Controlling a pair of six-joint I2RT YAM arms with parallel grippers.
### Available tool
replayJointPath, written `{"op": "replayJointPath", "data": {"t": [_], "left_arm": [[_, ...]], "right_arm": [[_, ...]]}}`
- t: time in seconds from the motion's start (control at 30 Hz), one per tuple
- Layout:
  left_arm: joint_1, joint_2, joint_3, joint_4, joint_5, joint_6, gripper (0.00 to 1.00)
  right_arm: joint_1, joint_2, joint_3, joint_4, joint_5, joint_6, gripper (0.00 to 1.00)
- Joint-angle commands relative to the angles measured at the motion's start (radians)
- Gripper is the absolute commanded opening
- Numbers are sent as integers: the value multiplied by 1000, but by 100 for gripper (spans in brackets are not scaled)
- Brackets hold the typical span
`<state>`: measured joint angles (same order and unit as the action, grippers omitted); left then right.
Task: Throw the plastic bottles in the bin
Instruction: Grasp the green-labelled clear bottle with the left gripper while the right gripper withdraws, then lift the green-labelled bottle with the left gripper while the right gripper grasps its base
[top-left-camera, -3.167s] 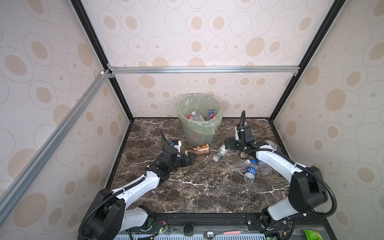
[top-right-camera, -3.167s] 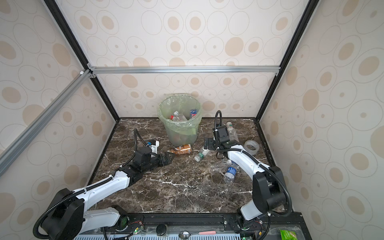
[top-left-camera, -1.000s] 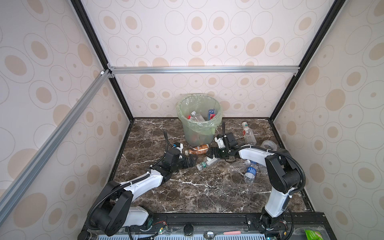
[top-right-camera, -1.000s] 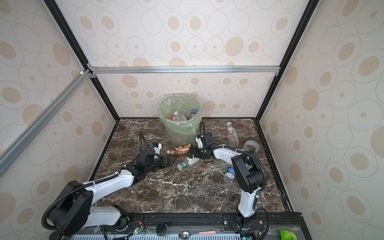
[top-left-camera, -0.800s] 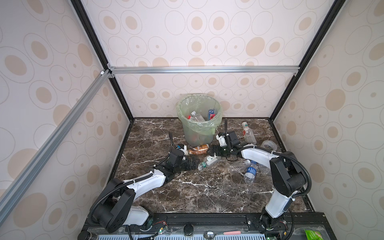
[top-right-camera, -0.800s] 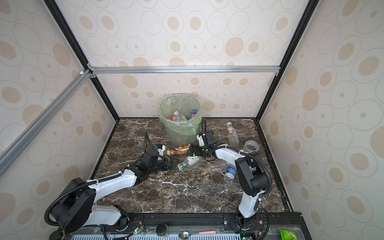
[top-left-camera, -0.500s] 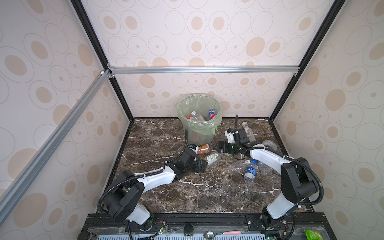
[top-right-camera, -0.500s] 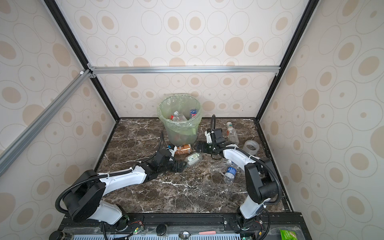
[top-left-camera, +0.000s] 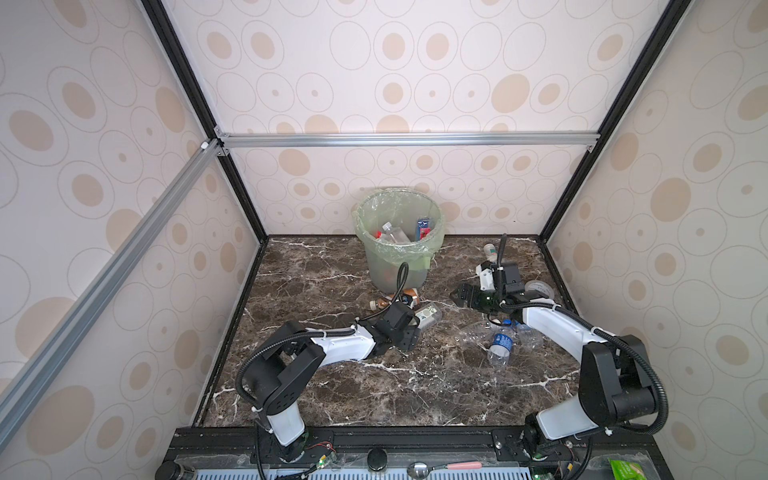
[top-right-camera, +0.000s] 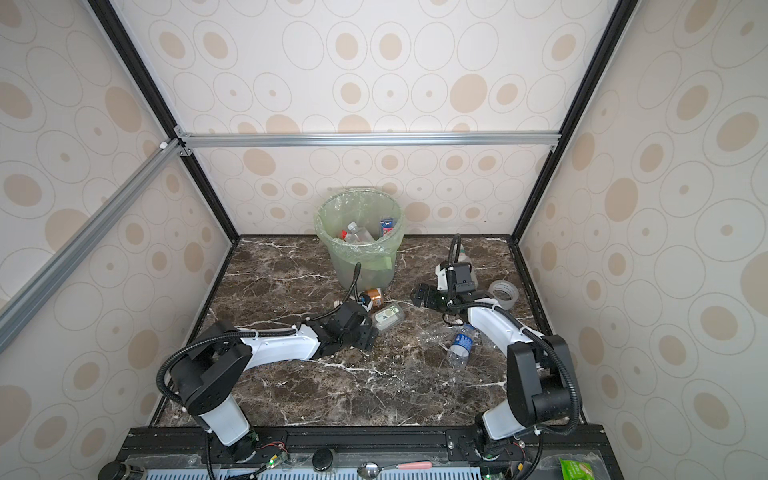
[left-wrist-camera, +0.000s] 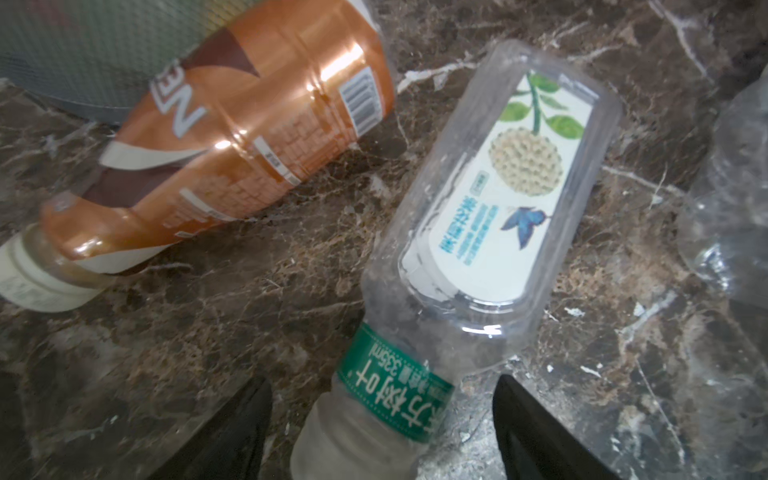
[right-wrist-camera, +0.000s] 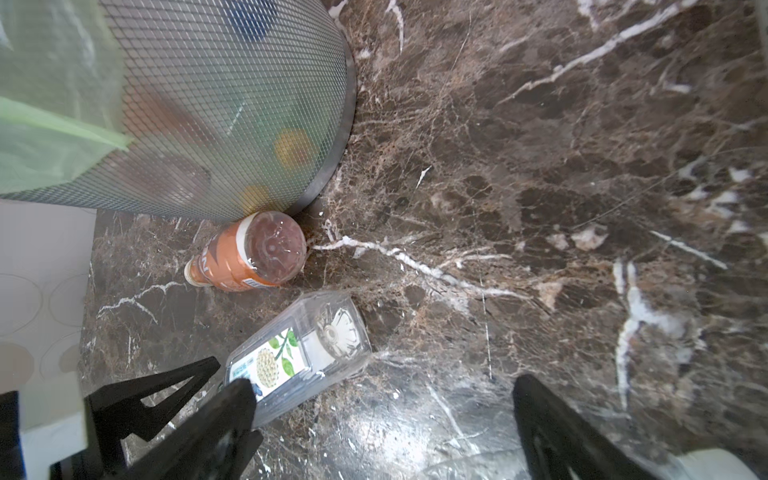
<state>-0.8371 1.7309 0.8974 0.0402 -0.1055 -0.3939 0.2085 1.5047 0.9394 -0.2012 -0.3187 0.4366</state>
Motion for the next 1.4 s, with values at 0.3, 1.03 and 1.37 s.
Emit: {"op": "replayJointPath", "data": {"t": [0.3, 1.03, 1.37], "left_arm": [[-25, 78, 34, -10, 49, 37, 50], [-53, -117, 97, 173, 172, -10, 31], [-86, -156, 130, 211, 164, 6, 33]], "right_arm": [[-10, -11, -11, 15, -20, 14, 100], [-12, -252, -16, 29, -106, 191, 100], [-6, -252, -42, 190, -201, 282, 99]]}}
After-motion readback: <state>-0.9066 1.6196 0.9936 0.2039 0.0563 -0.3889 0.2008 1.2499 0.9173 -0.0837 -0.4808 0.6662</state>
